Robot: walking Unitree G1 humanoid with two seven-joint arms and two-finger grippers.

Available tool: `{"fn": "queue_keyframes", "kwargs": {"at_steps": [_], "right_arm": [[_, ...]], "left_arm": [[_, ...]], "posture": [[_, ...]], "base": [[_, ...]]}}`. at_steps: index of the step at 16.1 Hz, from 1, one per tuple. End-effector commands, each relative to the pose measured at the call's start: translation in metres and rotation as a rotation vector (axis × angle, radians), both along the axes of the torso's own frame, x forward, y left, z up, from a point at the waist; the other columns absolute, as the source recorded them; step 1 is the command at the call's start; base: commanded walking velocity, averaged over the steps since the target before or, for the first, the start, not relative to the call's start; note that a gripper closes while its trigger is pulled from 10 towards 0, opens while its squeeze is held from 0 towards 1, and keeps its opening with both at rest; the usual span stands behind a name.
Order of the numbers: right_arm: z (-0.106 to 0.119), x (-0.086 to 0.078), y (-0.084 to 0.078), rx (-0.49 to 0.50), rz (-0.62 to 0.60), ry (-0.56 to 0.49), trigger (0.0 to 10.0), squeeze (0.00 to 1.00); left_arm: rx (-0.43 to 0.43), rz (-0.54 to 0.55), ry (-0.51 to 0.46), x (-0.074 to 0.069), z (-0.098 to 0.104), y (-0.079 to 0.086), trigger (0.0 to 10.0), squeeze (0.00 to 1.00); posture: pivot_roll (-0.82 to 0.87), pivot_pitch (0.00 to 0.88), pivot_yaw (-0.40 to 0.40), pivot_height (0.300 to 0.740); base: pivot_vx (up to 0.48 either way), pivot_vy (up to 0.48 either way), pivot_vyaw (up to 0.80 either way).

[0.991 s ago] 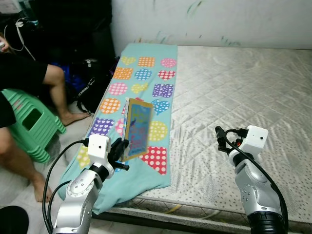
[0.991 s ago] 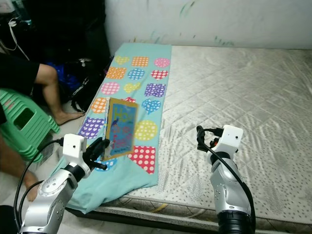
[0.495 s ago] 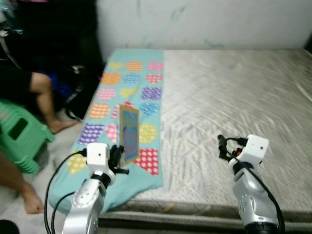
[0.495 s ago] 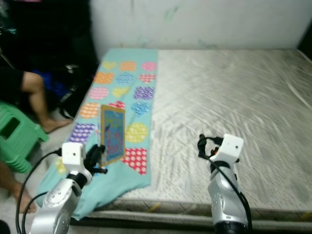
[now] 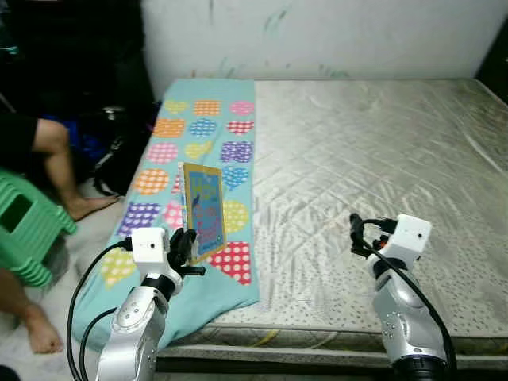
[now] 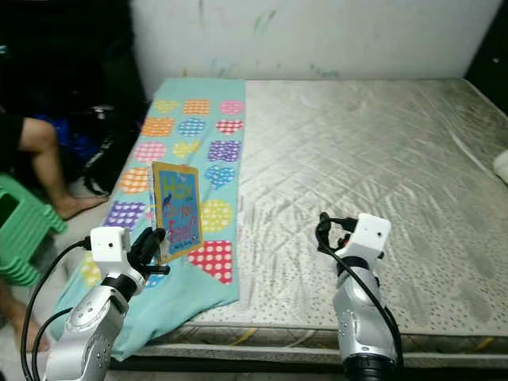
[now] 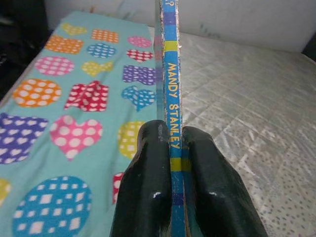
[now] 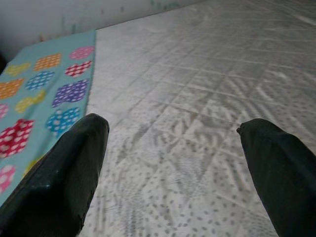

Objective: Clean up the room

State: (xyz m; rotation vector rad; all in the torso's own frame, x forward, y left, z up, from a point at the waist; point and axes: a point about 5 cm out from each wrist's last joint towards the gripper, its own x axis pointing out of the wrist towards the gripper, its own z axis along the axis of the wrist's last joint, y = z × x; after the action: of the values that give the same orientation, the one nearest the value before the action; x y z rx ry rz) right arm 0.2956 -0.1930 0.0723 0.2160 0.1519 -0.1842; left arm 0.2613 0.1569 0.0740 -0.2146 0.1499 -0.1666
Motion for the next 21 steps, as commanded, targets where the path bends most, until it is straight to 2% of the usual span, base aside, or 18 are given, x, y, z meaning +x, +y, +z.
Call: {"fn": "queue_keyframes", "kwargs": {"at_steps": [1,3,11,21], "right_arm": [[-0.0011,-0.0011,0.0022,-0.001,0.009,-0.001,10.0,0.0],[0.0004,-0.0006,0.0021,-0.009,0.016,-0.007,10.0,0.0],[0.0018,0.0006,0.0003,-0.024,0.021,-0.01,10.0,0.0],[0.0018,0.0006,-0.0015,-0.031,0.016,-0.011,10.0,0.0]], "left_arm": [[-0.001,-0.009,-0.042,0.0054,0.0091,-0.0016,10.0,0.0],[-0.005,-0.019,-0.045,0.0069,0.0094,-0.0046,10.0,0.0],[-0.012,-0.028,-0.046,0.01,0.009,-0.0078,10.0,0.0],[-0.007,-0.035,-0.039,0.0107,0.0072,-0.01,10.0,0.0]], "posture": [[-0.11,0.0,0.025,0.74],[-0.12,0.0,0.025,0.74],[-0.13,0.0,0.02,0.74],[-0.13,0.0,0.02,0.74]], "base": [[0.0,0.0,0.0],[0.0,0.0,0.0],[0.0,-0.275,0.0],[0.0,-0.397,0.0]]}}
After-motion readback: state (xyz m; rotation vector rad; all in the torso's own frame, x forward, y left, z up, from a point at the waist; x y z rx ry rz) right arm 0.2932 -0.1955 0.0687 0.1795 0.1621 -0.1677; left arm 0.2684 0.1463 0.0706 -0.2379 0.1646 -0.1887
